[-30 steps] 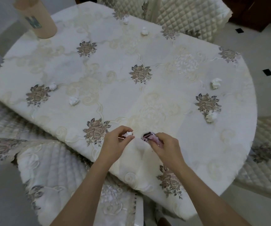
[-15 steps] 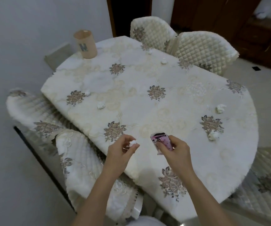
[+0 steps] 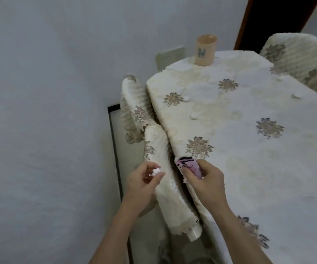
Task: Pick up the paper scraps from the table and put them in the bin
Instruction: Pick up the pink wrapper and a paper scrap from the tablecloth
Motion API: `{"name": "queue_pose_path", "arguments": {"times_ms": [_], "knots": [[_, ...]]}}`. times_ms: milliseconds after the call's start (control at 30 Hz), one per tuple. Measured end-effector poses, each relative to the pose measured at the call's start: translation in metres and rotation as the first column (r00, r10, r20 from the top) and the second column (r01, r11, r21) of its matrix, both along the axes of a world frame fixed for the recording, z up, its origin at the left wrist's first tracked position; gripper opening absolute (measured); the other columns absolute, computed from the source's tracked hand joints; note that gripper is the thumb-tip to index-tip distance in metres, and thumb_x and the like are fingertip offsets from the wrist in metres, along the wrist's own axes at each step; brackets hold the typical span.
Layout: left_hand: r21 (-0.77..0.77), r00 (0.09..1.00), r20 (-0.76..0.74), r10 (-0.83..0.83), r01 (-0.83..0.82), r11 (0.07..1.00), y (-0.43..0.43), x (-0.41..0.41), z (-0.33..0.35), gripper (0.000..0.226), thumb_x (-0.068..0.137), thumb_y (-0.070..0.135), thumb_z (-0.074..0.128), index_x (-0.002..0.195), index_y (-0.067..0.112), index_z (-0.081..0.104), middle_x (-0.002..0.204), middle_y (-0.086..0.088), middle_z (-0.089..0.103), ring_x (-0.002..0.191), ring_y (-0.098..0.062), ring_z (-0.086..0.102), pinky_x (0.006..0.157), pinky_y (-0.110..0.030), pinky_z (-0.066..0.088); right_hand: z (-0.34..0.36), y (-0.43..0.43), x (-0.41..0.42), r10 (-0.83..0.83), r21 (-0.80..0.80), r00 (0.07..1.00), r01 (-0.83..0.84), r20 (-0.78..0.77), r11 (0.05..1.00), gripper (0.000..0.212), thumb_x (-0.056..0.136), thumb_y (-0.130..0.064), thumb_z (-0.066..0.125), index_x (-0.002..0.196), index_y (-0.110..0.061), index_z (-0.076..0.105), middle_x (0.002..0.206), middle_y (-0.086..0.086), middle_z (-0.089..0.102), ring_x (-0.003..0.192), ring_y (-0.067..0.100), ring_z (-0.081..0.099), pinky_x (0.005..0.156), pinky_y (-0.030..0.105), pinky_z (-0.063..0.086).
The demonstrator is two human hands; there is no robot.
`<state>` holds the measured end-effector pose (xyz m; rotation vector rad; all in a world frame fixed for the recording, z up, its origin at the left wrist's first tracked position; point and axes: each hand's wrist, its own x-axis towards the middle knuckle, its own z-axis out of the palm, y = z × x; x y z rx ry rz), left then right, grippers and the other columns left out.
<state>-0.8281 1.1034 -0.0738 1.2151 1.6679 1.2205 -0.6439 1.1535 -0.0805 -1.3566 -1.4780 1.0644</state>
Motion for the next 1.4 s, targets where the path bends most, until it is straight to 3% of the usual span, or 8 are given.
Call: {"name": "queue_pose_path", "arguments": {"times_ms": [133, 200, 400, 733, 833, 1100, 1233, 1400], "knots": [[0.012, 0.993, -0.027, 0.117, -0.117, 0.993, -0.028, -0.026, 0.007, 0.009, 0.086, 0.025, 0.074, 0.088, 0.031, 0.068, 0.080, 0.006, 0.070, 0.071, -0.011, 0.066, 0.064, -0.023, 0.052, 0.005, -0.005, -0.033, 0.121, 0.042, 0.993, -0.121, -0.003, 0.992, 0.035, 0.082, -0.011, 0.077, 0.061, -0.031, 0.059, 0.055, -0.004, 0.053, 0.051, 0.007, 0.044, 0.052, 0.023, 0.041], [0.037, 0.988, -0.014, 0.151, -0.151, 0.988, -0.037, -0.034, 0.013, 0.007, 0.084, 0.027, 0.073, 0.087, 0.031, 0.067, 0.080, 0.009, 0.070, 0.071, -0.009, 0.066, 0.062, -0.019, 0.051, 0.004, -0.007, -0.046, 0.160, 0.034, 0.987, -0.160, 0.004, 0.987, 0.023, 0.083, -0.016, 0.078, 0.067, -0.021, 0.061, 0.058, 0.002, 0.055, 0.055, 0.021, 0.052, 0.055, 0.038, 0.055], [-0.004, 0.975, 0.029, 0.219, -0.219, 0.976, -0.044, -0.065, 0.012, 0.011, 0.086, 0.018, 0.074, 0.090, 0.027, 0.068, 0.081, 0.007, 0.070, 0.073, -0.010, 0.066, 0.066, -0.023, 0.052, 0.009, -0.005, -0.081, 0.227, 0.074, 0.974, -0.226, 0.004, 0.971, 0.019, 0.083, -0.016, 0.079, 0.070, -0.015, 0.066, 0.058, 0.006, 0.056, 0.053, 0.009, 0.047, 0.052, 0.030, 0.044], [-0.007, 0.976, 0.066, 0.207, -0.207, 0.978, -0.010, -0.126, -0.004, 0.008, 0.087, 0.021, 0.072, 0.094, 0.022, 0.068, 0.080, 0.004, 0.071, 0.071, -0.006, 0.066, 0.063, -0.017, 0.050, 0.003, 0.025, -0.140, 0.231, 0.043, 0.972, -0.233, 0.048, 0.971, 0.015, 0.084, -0.015, 0.078, 0.073, -0.017, 0.068, 0.060, 0.002, 0.060, 0.059, 0.029, 0.059, 0.056, 0.046, 0.055], [-0.004, 0.981, 0.054, 0.186, -0.186, 0.982, 0.006, -0.150, -0.009, 0.008, 0.089, 0.021, 0.071, 0.096, 0.021, 0.068, 0.082, 0.001, 0.070, 0.073, -0.010, 0.067, 0.064, -0.019, 0.052, 0.002, 0.035, -0.166, 0.245, 0.044, 0.969, -0.246, 0.034, 0.968, 0.007, 0.085, -0.014, 0.078, 0.080, -0.015, 0.073, 0.066, 0.006, 0.066, 0.061, 0.024, 0.062, 0.053, 0.027, 0.051], [0.070, 0.980, -0.002, 0.197, -0.197, 0.978, 0.044, -0.206, -0.016, 0.012, 0.088, 0.019, 0.072, 0.099, 0.017, 0.068, 0.087, -0.002, 0.071, 0.079, -0.022, 0.068, 0.075, -0.046, 0.059, -0.006, 0.069, -0.218, 0.229, 0.081, 0.972, -0.232, 0.041, 0.969, 0.024, 0.085, -0.013, 0.077, 0.067, -0.008, 0.062, 0.057, 0.013, 0.056, 0.056, 0.032, 0.057, 0.049, 0.029, 0.049], [0.100, 0.976, 0.017, 0.216, -0.217, 0.971, 0.067, -0.233, -0.012, 0.010, 0.088, 0.018, 0.072, 0.097, 0.021, 0.068, 0.086, -0.004, 0.070, 0.076, -0.024, 0.068, 0.072, -0.046, 0.059, -0.013, 0.090, -0.240, 0.227, 0.077, 0.973, -0.231, 0.047, 0.970, 0.020, 0.084, -0.016, 0.076, 0.073, -0.003, 0.065, 0.060, 0.015, 0.058, 0.056, 0.025, 0.058, 0.055, 0.046, 0.056], [0.094, 0.978, 0.016, 0.209, -0.209, 0.973, 0.100, -0.261, -0.016, 0.009, 0.089, 0.019, 0.071, 0.097, 0.020, 0.067, 0.084, -0.001, 0.069, 0.072, -0.018, 0.067, 0.070, -0.042, 0.059, -0.015, 0.117, -0.270, 0.219, 0.078, 0.974, -0.223, 0.051, 0.972, 0.038, 0.085, -0.012, 0.077, 0.058, -0.025, 0.054, 0.050, -0.007, 0.050, 0.049, 0.005, 0.043, 0.050, 0.020, 0.035]]}}
